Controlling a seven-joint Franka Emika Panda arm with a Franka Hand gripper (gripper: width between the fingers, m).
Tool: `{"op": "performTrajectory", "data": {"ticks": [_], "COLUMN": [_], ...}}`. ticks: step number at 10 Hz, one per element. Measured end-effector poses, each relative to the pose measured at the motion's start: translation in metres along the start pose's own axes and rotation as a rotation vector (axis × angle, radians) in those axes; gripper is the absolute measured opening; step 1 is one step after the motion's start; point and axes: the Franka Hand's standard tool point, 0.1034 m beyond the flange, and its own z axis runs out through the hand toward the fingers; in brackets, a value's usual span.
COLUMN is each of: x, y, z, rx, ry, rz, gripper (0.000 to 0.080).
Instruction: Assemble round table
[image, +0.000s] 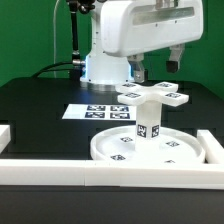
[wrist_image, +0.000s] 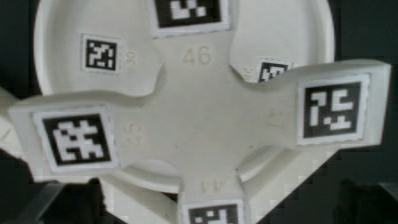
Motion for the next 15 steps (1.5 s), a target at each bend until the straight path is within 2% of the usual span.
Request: {"op": "performTrajectory", "data": {"ticks": [1,6,10,15], "x": [0.002,-0.006,-0.007,-0.010], "y": [-0.001,0.006,0.005,0.005], "z": [0.000,0.001,0.005,0.012], "rx": [-0.012,-0.025,-0.036,-0.026], "ry": [-0.011,-0.044,-0.098,-0.105], "rz": [-0.099,-0.390,-0.711,-0.711], "gripper": [0.0649,0.0649,0.0649,0.0649]}}
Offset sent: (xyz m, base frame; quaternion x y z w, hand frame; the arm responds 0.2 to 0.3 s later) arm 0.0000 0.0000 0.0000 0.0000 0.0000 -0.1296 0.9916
